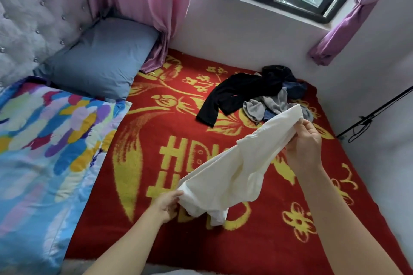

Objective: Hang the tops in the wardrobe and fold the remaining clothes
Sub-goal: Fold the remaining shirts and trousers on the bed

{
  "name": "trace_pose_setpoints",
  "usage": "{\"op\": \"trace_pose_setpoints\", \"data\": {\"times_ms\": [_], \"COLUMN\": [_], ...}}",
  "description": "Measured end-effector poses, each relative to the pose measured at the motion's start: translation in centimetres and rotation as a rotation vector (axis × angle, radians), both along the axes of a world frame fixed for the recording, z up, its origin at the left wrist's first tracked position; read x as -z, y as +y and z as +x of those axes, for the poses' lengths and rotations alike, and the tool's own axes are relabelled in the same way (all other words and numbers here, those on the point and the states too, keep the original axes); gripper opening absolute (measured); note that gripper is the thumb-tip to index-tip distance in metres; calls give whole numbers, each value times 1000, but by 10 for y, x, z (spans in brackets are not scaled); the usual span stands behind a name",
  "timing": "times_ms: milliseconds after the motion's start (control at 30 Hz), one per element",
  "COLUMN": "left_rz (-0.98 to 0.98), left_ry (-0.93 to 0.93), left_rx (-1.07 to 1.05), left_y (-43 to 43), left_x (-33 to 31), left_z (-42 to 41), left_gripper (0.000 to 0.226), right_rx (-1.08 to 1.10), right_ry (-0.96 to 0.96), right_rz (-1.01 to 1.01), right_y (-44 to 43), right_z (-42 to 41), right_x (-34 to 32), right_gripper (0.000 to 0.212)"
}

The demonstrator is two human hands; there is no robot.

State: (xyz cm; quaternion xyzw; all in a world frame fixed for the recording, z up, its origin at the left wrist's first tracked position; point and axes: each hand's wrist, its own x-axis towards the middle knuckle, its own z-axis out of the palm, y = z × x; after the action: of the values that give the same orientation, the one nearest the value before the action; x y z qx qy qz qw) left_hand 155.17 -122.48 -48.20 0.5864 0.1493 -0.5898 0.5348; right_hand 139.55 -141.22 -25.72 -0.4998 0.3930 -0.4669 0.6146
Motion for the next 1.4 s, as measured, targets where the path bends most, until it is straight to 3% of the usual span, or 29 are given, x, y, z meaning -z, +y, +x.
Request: {"op": "trace_pose_setpoints", "data": {"times_ms": [100,233,333,400,567,667,800,867,1033,1133,1233,1300,1400], "left_rz": [-144,-436,-657,-704,-460,-375,-259,-247,-326,-276,-249,-229,-213], "left_ry": [-288,-375,-494,-635,-1136,-1306,-1482,-1510,-1577,-1745,-1703,-1615,-1553], "left_rx": [-126,-305,-308,-275,-186,-221,-321,-369,-443,-220,-52,29,81], "left_y": [7,18,20,18,7,-3,-19,-27,-34,-31,-28,-24,-15], "left_x": [-19,-66,-113,-131,-170,-189,-211,-220,-226,-219,-215,-211,-204], "left_z": [30,75,91,99,107,105,93,84,82,99,114,124,142], "left_gripper": [16,35,31,34,34,37,45,51,50,41,22,17,12], "right_rx": [122,272,299,266,35,-191,-278,-346,-589,-773,-774,-769,-922], "right_ry": [58,88,153,207,173,201,315,402,545,815,904,865,980], "right_rz": [98,235,240,225,172,131,112,36,-92,-225,-282,-248,-294], "right_y": [-18,-43,-53,-57,-62,-61,-50,-42,-33,-31,-34,-35,-28], "right_z": [-16,-34,-41,-43,-53,-62,-64,-61,-62,-64,-67,-72,-76], "right_x": [15,42,50,50,39,34,41,50,56,54,56,51,44], "right_gripper": [15,12,13,13,11,11,33,55,64,46,38,46,72]}}
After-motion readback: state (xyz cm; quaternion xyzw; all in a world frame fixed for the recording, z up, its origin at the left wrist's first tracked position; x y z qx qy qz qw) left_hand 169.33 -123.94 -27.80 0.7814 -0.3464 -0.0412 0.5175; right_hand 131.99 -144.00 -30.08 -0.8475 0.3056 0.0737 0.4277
